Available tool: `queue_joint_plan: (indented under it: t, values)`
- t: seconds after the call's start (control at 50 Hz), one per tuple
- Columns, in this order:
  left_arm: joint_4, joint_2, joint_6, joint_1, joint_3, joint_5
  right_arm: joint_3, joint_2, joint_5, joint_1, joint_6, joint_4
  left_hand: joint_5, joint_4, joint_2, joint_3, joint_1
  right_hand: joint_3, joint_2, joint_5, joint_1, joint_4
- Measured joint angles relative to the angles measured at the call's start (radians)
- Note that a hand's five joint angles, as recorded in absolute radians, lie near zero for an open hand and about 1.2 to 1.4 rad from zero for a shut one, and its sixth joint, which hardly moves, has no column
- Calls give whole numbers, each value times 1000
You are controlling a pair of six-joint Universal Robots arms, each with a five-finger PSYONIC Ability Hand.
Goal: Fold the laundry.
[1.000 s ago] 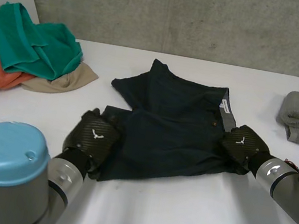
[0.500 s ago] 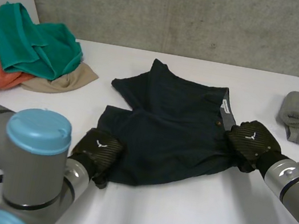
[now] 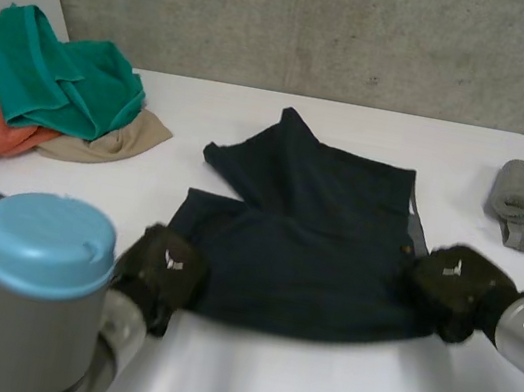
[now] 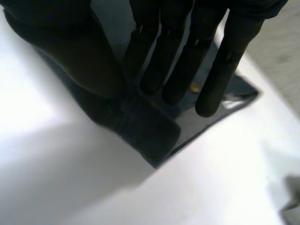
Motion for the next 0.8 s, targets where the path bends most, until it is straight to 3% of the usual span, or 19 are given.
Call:
queue_joint_plan:
  t: [0.16, 0.3, 0.44, 0.58, 0.64, 0.8]
  values:
    - [-283, 88, 75, -43, -48, 49, -17, -3, -14, -30, -398, 447, 0, 0, 0, 0, 0, 0, 0, 5, 0, 0]
    - [-403, 27, 84, -45, 33, 50, -57, 33, 2, -30, -453, 527, 0, 0, 0, 1, 0, 0, 0, 5, 0, 0]
    - [-334, -98, 93, -4, 296, 44, -173, 80, 16, 0, -211, 374, 0, 3, 2, 2, 0, 0, 0, 12, 37, 0]
    - [-96, -256, 113, 57, 588, 86, -316, 152, 83, 41, 72, 117, 0, 4, 3, 3, 0, 0, 0, 17, 50, 0]
    - [50, -359, 141, 83, 720, 110, -381, 211, 150, 67, 175, -49, 0, 4, 3, 3, 0, 0, 0, 20, 50, 0]
    - [308, -618, 231, 117, 1006, 134, -491, 378, 301, 121, 227, -434, -45, -47, -48, -47, -53, -54, -49, -36, 20, -54]
